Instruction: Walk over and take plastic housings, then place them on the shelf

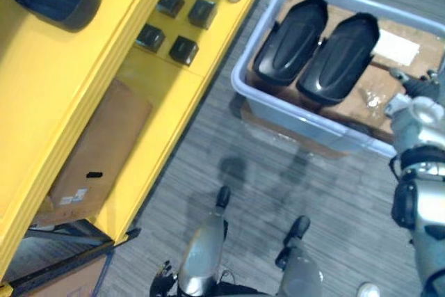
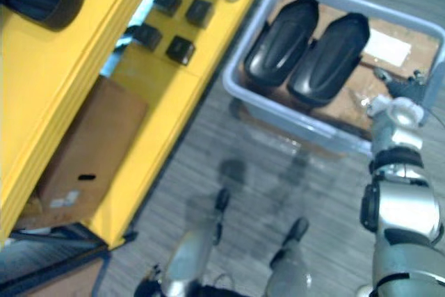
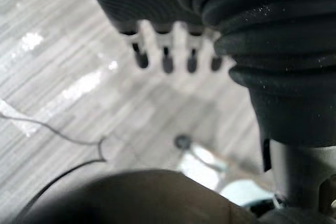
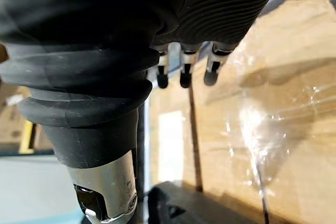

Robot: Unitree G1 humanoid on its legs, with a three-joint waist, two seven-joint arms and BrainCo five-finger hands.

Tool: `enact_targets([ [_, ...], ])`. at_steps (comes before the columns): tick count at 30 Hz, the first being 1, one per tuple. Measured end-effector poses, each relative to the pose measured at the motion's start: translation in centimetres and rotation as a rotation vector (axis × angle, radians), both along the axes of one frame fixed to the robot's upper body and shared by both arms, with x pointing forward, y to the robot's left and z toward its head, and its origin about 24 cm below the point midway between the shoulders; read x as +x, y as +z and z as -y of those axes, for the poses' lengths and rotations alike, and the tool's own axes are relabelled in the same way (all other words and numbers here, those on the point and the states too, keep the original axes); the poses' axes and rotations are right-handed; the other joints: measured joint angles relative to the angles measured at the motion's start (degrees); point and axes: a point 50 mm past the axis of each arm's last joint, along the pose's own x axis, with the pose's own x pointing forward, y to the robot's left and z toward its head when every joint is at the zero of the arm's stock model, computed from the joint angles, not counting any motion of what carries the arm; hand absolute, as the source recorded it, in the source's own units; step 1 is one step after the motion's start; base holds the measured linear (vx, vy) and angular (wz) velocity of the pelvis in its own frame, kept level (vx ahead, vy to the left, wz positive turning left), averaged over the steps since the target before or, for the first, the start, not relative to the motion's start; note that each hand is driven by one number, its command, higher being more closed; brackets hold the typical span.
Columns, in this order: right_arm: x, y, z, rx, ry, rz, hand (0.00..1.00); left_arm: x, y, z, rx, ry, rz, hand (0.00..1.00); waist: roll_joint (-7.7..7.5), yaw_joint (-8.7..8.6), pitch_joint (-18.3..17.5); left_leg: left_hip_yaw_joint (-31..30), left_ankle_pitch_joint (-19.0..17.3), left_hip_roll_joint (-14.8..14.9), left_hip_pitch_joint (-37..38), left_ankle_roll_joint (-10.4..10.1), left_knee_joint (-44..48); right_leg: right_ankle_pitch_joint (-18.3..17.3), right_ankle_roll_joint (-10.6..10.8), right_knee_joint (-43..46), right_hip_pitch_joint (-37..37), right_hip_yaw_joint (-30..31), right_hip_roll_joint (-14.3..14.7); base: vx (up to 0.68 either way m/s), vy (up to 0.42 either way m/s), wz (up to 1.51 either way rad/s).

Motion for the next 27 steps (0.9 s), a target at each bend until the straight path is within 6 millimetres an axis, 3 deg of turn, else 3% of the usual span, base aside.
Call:
enact_targets([
  [5,-0.2,2.0,0.7,-0.033,-0.018,0.019,0.00,0.2,0.0,0.6,-0.017,-0.020,0.007,0.00,1.61,0.85,0.6,-0.8,-0.7,-0.5,-1.8,0.1,2.1,-1.8,-0.2,2.4,-1.7,-0.4,-0.8,-0.05,0.025,0.06],
  [10,-0.6,2.8,1.4,-0.080,-0.047,0.006,0.00,0.2,0.0,1.1,-0.036,-0.029,0.002,0.00,2.02,2.33,0.8,-0.9,-0.7,-0.6,-3.2,0.1,2.7,-1.9,-0.6,3.1,-3.0,-1.0,-1.2,-0.01,0.006,0.03],
  [14,-0.4,4.5,1.1,-0.149,-0.038,0.002,0.00,0.1,-0.1,1.5,-0.050,-0.043,0.002,0.00,3.00,3.02,0.9,-1.0,-0.9,-0.7,-4.3,0.2,3.2,-2.3,-0.3,4.1,-4.1,-1.1,-1.5,0.00,0.001,0.01],
  [20,-0.2,5.1,0.8,-0.230,-0.034,-0.039,0.00,0.1,-0.2,2.1,-0.075,-0.049,-0.006,0.00,3.44,4.55,0.6,-1.2,-0.9,-0.4,-6.1,0.1,3.9,-3.6,-0.6,6.6,-6.8,-0.9,-1.7,0.00,0.000,0.00],
  [25,-0.1,5.8,0.6,-0.300,-0.044,-0.114,0.00,-0.1,-0.3,2.9,-0.093,-0.101,-0.018,0.00,4.74,6.33,-0.3,-2.0,-1.1,-0.6,-7.8,0.0,4.4,-4.9,-0.7,8.7,-8.7,-1.5,-2.4,-0.02,0.000,0.06],
  [27,-0.6,6.0,1.3,-0.296,-0.100,-0.161,0.00,0.0,-0.3,3.2,-0.116,-0.109,-0.009,0.00,5.59,7.84,-0.8,-2.3,-1.2,-0.6,-9.6,0.0,5.0,-5.0,-0.8,9.2,-10.3,-1.8,-2.4,-0.02,-0.013,0.05],
])
